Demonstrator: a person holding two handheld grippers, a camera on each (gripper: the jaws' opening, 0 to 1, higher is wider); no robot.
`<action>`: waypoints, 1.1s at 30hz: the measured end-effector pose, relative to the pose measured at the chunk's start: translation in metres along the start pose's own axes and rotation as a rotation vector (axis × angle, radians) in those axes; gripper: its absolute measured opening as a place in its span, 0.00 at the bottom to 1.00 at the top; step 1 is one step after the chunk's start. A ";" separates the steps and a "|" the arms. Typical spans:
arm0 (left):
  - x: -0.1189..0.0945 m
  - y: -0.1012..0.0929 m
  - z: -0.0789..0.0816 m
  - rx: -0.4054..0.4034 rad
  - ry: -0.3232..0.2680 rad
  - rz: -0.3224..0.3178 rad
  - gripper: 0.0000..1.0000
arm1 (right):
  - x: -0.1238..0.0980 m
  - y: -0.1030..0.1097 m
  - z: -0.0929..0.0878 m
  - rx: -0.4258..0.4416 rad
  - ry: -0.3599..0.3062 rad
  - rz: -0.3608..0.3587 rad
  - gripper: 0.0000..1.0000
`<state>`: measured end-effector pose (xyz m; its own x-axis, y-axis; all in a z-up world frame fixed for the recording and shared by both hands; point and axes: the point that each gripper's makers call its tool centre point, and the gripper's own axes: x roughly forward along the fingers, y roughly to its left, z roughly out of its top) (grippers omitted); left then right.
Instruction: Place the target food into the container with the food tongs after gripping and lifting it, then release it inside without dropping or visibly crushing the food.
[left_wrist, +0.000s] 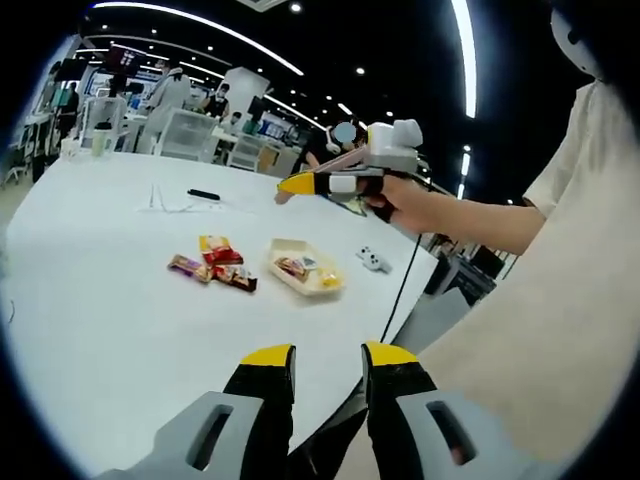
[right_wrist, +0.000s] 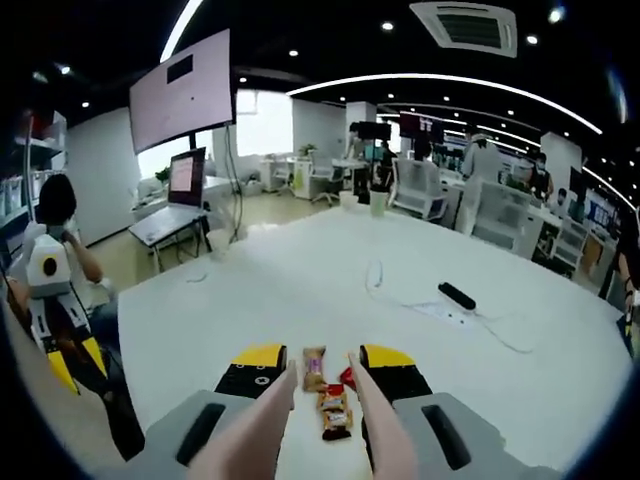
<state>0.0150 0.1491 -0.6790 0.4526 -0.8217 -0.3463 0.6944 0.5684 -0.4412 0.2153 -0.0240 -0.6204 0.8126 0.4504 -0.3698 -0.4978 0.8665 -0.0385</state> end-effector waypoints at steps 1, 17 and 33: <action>-0.003 0.002 -0.002 -0.011 -0.001 0.008 0.25 | 0.007 0.008 -0.001 -0.001 0.010 0.022 0.29; -0.013 0.034 -0.013 -0.088 -0.002 0.023 0.25 | 0.088 0.101 -0.046 -0.136 0.197 0.276 0.29; -0.010 0.028 -0.024 -0.155 -0.007 0.035 0.25 | 0.115 0.111 -0.068 -0.143 0.262 0.317 0.29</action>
<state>0.0165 0.1744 -0.7073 0.4790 -0.8015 -0.3580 0.5837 0.5954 -0.5521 0.2325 0.1094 -0.7305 0.5180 0.6035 -0.6062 -0.7623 0.6472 -0.0070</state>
